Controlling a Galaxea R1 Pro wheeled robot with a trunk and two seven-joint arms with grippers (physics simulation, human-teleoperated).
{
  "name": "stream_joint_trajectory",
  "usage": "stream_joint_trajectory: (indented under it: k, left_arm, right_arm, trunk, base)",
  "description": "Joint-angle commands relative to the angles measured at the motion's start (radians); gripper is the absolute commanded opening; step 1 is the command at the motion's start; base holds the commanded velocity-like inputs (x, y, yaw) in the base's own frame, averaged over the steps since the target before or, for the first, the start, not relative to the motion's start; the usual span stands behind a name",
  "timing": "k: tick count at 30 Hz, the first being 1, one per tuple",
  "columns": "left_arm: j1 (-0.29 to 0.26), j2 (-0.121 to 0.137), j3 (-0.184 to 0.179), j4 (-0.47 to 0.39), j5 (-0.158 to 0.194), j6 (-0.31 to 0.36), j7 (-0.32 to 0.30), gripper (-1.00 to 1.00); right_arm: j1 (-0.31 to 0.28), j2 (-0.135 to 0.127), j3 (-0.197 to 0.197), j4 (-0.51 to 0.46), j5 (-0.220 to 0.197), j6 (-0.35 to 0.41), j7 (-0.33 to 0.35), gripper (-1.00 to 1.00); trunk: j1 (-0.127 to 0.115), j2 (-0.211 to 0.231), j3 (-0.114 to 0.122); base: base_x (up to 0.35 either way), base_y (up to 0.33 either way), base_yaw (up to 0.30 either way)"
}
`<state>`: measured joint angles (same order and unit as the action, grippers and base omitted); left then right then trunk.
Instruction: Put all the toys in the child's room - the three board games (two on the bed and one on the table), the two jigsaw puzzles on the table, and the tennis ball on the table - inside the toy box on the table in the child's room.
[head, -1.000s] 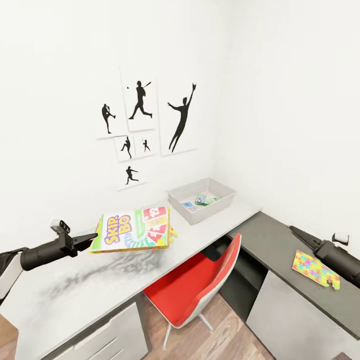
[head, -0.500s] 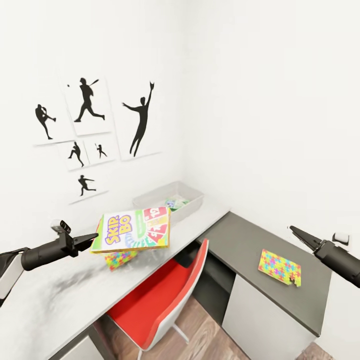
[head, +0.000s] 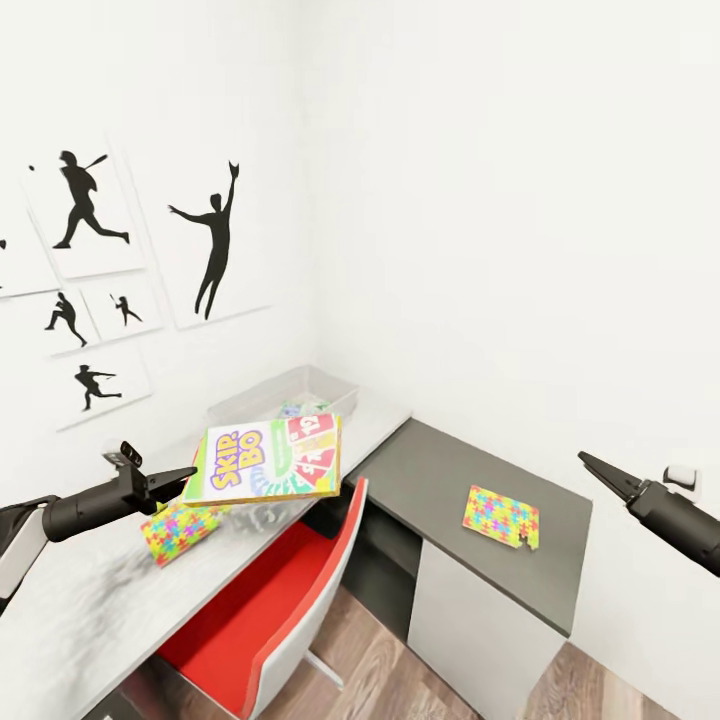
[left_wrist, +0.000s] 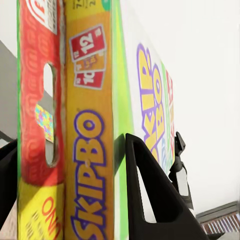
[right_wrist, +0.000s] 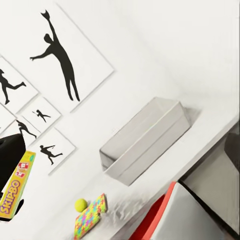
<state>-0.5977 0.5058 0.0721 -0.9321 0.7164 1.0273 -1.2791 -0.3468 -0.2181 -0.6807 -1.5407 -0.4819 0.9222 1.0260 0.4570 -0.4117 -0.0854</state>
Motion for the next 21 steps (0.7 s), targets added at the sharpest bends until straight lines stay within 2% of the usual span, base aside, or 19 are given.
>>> stream_joint_trajectory:
  k: [1, 10, 14, 21]
  left_arm:
    - [-0.001, 0.000, 0.001, -0.001, 0.006, 0.010, -0.002, -1.00]
    - [-0.001, 0.003, 0.003, -0.001, 0.006, 0.010, -0.002, -1.00]
    - [-0.001, 0.008, 0.006, -0.001, 0.005, 0.010, -0.002, -1.00]
    - [-0.001, 0.012, 0.016, -0.001, 0.004, 0.004, -0.002, -1.00]
  right_arm:
    - [-0.001, 0.000, -0.001, 0.000, 0.000, 0.004, 0.003, 1.00]
    - [-0.001, 0.000, 0.000, 0.001, 0.004, 0.000, -0.010, 1.00]
    - [-0.001, 0.001, 0.005, -0.005, 0.004, 0.000, -0.077, 1.00]
    - [-0.001, -0.006, 0.124, -0.010, 0.005, 0.003, -0.292, 1.00]
  trunk:
    - [0.001, -0.002, -0.002]
    - [0.001, -0.002, -0.002]
    - [0.001, -0.002, -0.002]
    - [0.001, -0.002, -0.002]
  base:
    - [0.000, -0.001, -0.280]
    - [0.000, 0.000, -0.280]
    - [0.000, 0.000, -0.280]
    - [0.000, 0.000, -0.075]
